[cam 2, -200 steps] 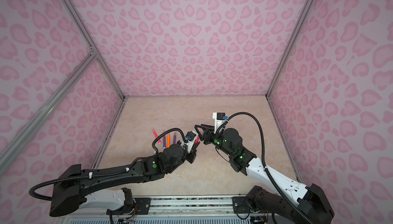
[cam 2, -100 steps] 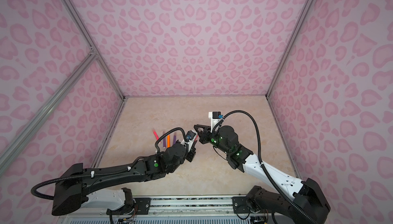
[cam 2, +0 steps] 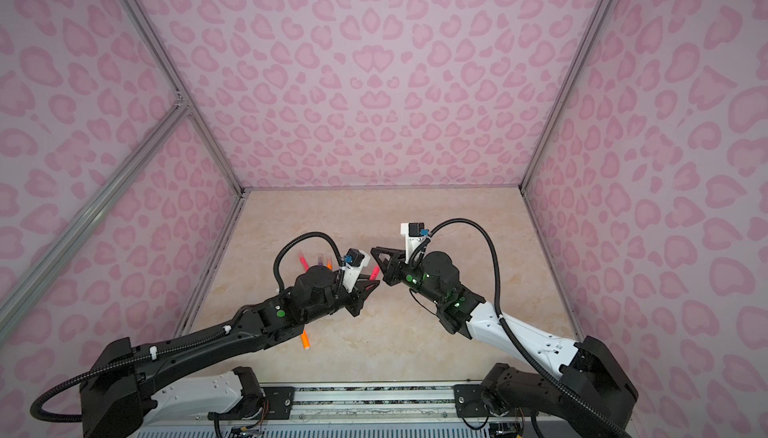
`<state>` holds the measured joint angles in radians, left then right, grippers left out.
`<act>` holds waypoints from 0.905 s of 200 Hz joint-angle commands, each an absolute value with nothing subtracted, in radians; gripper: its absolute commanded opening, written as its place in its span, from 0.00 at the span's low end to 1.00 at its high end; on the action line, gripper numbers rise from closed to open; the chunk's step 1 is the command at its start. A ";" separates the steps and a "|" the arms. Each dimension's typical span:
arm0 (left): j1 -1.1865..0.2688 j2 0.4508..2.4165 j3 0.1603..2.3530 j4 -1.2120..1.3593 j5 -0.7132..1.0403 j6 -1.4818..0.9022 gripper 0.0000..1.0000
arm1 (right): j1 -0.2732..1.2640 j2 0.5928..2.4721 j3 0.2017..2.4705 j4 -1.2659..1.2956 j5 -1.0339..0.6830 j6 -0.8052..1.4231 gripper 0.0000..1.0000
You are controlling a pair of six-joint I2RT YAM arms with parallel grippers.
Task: Insert the pens into the pen caps
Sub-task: 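Press the cap further onto the pink highlighter with the right gripper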
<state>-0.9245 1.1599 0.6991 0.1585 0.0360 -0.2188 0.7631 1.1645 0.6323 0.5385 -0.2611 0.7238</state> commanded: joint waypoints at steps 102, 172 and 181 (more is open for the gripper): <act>-0.868 1.129 0.720 0.309 0.157 -0.266 0.04 | 0.820 1.103 0.589 0.343 -0.350 0.663 0.00; -0.938 1.124 0.748 0.209 -0.264 -0.174 0.04 | 0.963 1.169 0.655 0.040 0.023 0.750 0.00; -0.968 1.134 0.759 0.202 -0.335 -0.159 0.04 | 0.983 1.189 0.664 0.022 0.053 0.784 0.00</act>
